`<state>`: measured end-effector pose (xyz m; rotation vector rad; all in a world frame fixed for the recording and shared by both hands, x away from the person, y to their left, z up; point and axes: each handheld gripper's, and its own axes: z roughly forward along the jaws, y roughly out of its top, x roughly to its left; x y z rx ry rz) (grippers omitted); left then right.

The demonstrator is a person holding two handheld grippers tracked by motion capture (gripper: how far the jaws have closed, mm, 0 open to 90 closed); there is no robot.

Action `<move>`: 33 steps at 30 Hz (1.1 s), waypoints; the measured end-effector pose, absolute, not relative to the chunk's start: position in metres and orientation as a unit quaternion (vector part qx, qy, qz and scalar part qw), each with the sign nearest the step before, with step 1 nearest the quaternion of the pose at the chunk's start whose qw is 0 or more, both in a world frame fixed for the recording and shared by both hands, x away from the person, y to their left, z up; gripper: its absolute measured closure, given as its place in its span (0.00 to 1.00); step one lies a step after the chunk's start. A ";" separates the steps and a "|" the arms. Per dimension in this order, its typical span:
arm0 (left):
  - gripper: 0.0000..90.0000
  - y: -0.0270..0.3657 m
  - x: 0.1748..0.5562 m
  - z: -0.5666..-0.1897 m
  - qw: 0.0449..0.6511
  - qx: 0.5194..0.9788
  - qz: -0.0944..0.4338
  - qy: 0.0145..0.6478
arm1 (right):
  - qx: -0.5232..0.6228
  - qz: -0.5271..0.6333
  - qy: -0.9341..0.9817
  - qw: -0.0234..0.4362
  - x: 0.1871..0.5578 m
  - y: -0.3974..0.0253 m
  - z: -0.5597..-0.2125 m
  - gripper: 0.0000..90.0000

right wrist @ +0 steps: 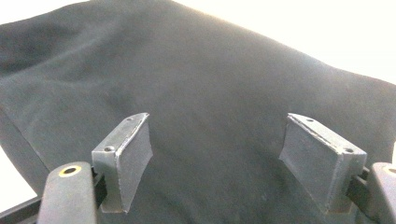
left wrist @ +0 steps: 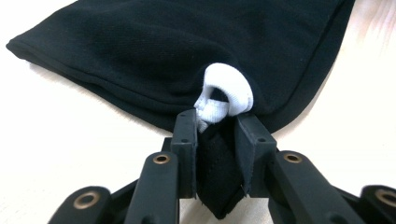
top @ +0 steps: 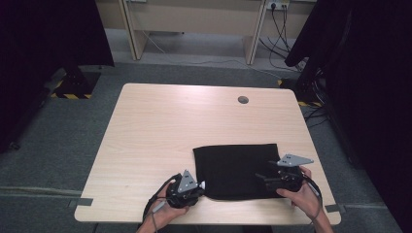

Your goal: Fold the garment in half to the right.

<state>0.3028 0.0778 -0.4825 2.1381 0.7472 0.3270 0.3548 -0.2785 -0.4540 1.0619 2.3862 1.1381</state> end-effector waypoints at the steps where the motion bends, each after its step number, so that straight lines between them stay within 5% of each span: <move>1: 0.80 0.078 0.303 -0.482 0.414 0.850 0.130 0.298 | 0.367 0.397 0.829 0.144 0.356 -0.276 -0.453 0.28; 33: 0.81 0.077 0.302 -0.482 0.413 0.850 0.131 0.301 | 0.289 0.415 0.859 0.084 0.420 -0.138 -0.439 0.30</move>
